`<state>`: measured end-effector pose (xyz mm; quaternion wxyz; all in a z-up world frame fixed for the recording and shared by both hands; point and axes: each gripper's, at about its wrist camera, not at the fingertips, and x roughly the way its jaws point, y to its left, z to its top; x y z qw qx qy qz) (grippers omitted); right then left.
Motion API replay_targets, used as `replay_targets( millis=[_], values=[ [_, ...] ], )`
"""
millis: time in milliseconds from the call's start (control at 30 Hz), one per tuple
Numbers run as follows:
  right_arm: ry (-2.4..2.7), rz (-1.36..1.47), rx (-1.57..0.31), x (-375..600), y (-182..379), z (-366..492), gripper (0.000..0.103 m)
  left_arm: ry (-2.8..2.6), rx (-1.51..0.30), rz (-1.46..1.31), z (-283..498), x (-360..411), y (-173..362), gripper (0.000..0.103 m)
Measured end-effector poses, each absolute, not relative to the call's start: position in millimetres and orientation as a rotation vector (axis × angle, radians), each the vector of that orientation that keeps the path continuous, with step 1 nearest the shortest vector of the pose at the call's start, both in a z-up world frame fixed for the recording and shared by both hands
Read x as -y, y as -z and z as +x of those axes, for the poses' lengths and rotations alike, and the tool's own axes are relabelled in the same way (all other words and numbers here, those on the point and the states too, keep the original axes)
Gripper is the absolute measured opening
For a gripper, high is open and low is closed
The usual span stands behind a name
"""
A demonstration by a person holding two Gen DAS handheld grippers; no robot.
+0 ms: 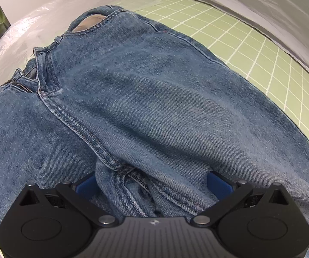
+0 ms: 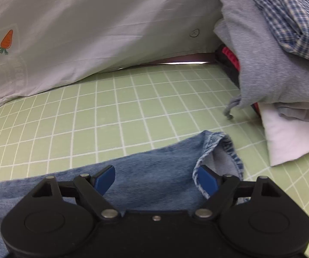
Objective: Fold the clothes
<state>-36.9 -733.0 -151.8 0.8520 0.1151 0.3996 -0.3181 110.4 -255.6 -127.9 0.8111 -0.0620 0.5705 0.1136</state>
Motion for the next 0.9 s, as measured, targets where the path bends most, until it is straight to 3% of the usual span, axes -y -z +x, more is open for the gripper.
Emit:
replay_targets(
  millis=[200, 300, 433, 667, 833, 900],
  values=[
    [0.836, 0.164, -0.841, 731, 150, -32, 0.086, -0.239, -1.107, -0.117, 123, 262, 94, 0.103],
    [0.963, -0.008, -0.840, 728, 144, -37, 0.086, -0.203, -1.074, -0.130, 141, 265, 87, 0.103],
    [0.958, -0.085, -0.797, 721, 130, -41, 0.097, -0.164, -1.064, -0.130, 169, 278, 89, 0.103],
    [0.771, 0.247, -0.851, 737, 149, -16, 0.097, -0.152, -1.084, -0.232, 215, 295, 109, 0.102],
    [0.761, 0.452, -0.856, 742, 168, -4, 0.093, -0.217, -1.080, -0.271, 229, 297, 118, 0.081],
    [0.751, 0.511, -0.851, 743, 171, -2, 0.087, -0.237, -1.085, -0.272, 231, 296, 121, 0.080]
  ],
)
